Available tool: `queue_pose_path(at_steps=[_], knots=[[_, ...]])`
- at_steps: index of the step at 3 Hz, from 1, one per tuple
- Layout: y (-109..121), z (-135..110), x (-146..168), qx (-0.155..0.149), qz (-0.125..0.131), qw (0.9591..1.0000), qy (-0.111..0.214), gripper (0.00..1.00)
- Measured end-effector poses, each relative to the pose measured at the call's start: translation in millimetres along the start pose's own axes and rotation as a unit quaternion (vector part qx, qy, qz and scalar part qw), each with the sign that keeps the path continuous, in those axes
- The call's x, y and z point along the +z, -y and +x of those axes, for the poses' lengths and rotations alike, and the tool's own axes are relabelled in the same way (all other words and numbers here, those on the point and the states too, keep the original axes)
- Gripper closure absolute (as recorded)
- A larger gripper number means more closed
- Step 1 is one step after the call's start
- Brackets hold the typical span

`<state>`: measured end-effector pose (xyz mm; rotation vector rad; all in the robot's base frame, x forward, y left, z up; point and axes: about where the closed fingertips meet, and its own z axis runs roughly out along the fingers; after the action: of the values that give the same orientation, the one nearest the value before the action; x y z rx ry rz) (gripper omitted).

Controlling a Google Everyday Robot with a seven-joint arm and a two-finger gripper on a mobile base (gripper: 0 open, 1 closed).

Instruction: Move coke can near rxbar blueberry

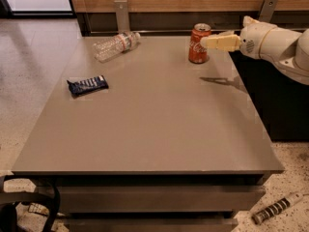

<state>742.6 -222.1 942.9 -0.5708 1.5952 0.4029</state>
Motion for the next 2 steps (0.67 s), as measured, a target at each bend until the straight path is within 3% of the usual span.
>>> queue_pose_path(at_steps=[2], knots=[[2, 23, 48, 0.023, -0.025, 0.9994, 0.009, 0.0]])
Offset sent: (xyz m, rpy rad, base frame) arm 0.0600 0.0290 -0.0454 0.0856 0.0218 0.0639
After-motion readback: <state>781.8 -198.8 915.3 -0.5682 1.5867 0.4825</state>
